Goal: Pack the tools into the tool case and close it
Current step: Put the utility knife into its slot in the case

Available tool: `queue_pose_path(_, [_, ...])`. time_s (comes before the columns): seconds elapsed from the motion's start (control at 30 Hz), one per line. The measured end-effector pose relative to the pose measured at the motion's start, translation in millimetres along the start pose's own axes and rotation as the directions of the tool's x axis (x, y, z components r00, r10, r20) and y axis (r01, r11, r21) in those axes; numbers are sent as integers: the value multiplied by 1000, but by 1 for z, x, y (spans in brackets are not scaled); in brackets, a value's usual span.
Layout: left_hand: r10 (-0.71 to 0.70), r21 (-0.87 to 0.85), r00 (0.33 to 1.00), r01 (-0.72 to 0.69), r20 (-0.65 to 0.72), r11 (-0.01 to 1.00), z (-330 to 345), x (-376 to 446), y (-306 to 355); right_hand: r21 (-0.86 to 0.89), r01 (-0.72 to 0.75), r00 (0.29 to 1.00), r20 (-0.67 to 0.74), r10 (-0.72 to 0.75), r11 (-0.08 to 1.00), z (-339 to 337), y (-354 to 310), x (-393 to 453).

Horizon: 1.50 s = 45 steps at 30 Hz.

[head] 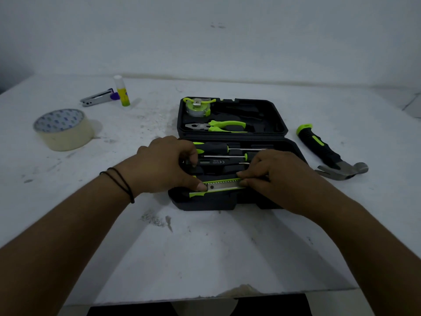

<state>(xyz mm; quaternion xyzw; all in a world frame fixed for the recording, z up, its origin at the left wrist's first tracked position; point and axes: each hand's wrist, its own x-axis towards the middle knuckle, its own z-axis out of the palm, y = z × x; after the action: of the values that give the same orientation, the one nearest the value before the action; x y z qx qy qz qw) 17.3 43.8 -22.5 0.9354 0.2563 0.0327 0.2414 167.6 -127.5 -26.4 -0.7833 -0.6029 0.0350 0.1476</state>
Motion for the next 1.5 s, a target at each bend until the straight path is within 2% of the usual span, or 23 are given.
queue_pose_path(0.1, [87, -2, 996, -87, -15, 996, -1, -1, 2, 58, -61, 997, -34, 63, 996, 1, 4, 3])
queue_pose_path(0.2, [165, -36, 984, -167, -68, 985, 4, -2, 7, 14, -76, 996, -50, 77, 997, 4, 7, 5])
queue_pose_path(0.37, [282, 52, 956, -278, -79, 959, 11, 3, 14, 25, -100, 994, -37, 101, 995, 2, 11, 9])
queue_pose_path(0.53, [334, 109, 939, -324, -87, 940, 14, 7, 14, -102, -63, 998, 4, 63, 993, 0, 16, 6])
queue_pose_path(0.67, [298, 91, 953, -293, -55, 952, 13, 12, 16, -2, -26, 1000, 2, 26, 1000, -1, 20, 9])
queue_pose_path(0.83, [341, 200, 940, -328, -29, 923, 13, 15, 21, 70, -8, 1000, -14, 9, 998, 0, 25, 10])
queue_pose_path(0.93, [391, 308, 920, -374, 5, 875, 19, 17, 21, 97, -8, 1000, -2, 9, 995, 8, 23, 7])
queue_pose_path(1.07, [498, 366, 864, -440, -79, 820, 30, 11, 13, 124, 14, 994, -106, -1, 992, 18, 21, 3])
queue_pose_path(1.2, [479, 264, 864, -431, -156, 863, 36, 8, 6, 243, 0, 984, -173, 43, 970, 17, 18, 1])
queue_pose_path(1.4, [468, 197, 875, -440, -127, 876, 37, 11, 6, 123, 9, 983, -183, 14, 992, 16, 22, 1])
queue_pose_path(1.5, [469, 170, 875, -448, -120, 878, 36, 12, 6, 131, -17, 987, -156, 37, 991, 14, 21, 3])
